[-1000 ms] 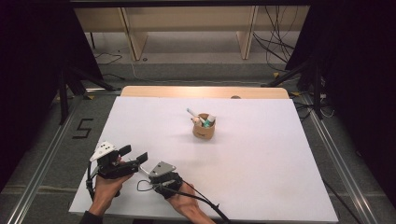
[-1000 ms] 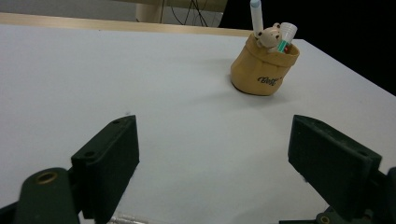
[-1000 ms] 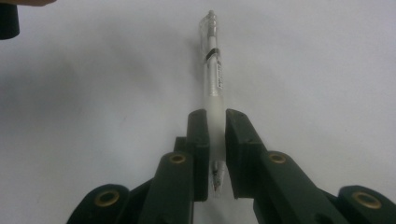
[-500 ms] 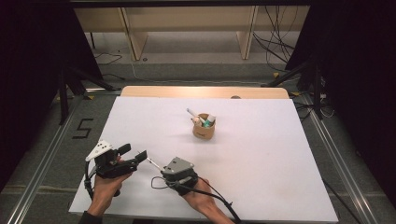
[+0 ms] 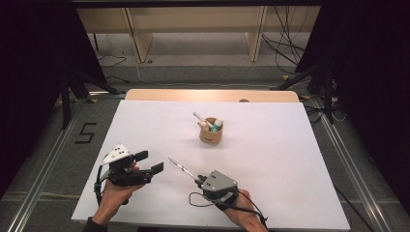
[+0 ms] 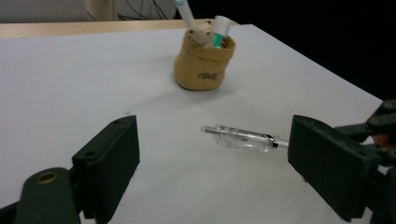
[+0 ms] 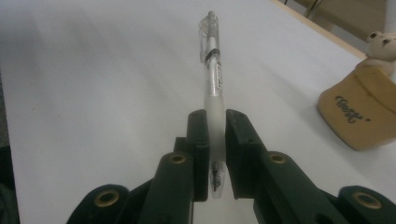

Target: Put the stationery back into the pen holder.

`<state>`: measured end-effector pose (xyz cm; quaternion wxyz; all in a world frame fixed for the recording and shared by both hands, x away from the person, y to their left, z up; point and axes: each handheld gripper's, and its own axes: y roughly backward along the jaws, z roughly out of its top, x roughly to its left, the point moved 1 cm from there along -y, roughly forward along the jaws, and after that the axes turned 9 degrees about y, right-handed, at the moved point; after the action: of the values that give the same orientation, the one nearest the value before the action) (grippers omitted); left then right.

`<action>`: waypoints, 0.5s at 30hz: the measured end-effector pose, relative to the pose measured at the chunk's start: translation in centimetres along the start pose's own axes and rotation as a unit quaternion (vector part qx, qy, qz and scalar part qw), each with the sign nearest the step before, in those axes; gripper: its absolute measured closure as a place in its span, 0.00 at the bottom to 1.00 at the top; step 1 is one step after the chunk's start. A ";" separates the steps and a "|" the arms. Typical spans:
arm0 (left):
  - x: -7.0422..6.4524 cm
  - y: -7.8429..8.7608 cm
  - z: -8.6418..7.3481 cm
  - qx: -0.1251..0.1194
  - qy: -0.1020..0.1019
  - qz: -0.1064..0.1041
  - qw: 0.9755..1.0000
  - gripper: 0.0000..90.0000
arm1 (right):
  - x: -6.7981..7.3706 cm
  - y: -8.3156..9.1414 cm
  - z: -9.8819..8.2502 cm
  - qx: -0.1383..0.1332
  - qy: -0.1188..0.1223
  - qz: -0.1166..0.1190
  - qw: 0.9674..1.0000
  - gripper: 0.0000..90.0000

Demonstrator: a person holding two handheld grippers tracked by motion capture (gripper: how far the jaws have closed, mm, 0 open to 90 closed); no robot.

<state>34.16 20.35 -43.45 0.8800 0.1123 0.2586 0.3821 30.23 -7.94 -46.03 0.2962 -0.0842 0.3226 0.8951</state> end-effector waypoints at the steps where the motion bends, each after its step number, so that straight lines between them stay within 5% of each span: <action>1: -0.3 -0.2 0.1 0.007 -0.009 -0.005 1.000 0.18 | 0.0 0.4 -0.1 0.000 0.009 -0.004 1.000 0.90; 8: -1.8 -1.5 1.9 0.052 -0.032 -0.038 0.997 0.18 | 0.3 2.8 -1.0 -0.002 0.035 -0.026 0.999 0.90; 15: -3.3 -2.9 2.4 0.099 -0.071 -0.056 0.991 0.18 | 0.6 4.0 -1.8 0.001 0.066 -0.042 0.997 0.90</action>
<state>35.37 15.99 -41.40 0.9009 0.2107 0.2380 0.2956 27.34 -11.27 -45.46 0.3114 -0.1565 0.3386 0.8740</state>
